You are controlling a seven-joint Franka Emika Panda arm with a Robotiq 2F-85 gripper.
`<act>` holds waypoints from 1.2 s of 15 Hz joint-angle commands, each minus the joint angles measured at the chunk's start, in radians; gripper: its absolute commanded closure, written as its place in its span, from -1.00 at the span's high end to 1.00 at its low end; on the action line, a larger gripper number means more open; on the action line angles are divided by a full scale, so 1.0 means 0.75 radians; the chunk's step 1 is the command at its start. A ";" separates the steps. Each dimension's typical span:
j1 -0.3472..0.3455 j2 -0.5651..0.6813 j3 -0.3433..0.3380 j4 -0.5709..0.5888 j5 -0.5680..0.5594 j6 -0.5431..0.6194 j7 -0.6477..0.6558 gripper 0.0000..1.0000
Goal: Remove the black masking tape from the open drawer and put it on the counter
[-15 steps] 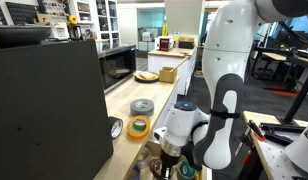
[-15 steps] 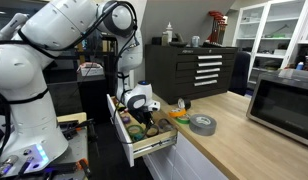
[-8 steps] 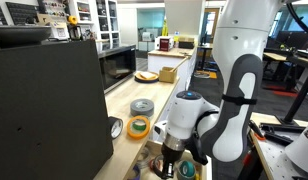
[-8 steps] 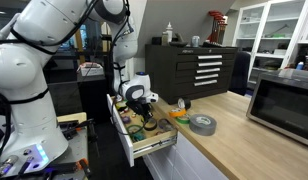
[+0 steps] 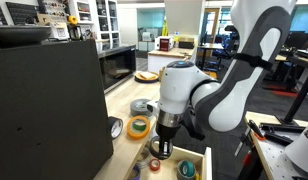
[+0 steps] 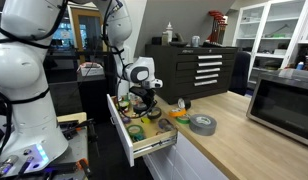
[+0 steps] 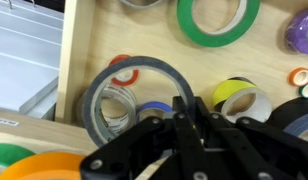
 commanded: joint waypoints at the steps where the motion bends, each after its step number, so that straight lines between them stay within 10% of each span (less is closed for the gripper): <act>1: 0.043 -0.122 -0.078 0.017 -0.080 -0.165 0.064 -0.91; 18: 0.038 -0.165 -0.101 0.077 -0.256 -0.315 0.267 -0.91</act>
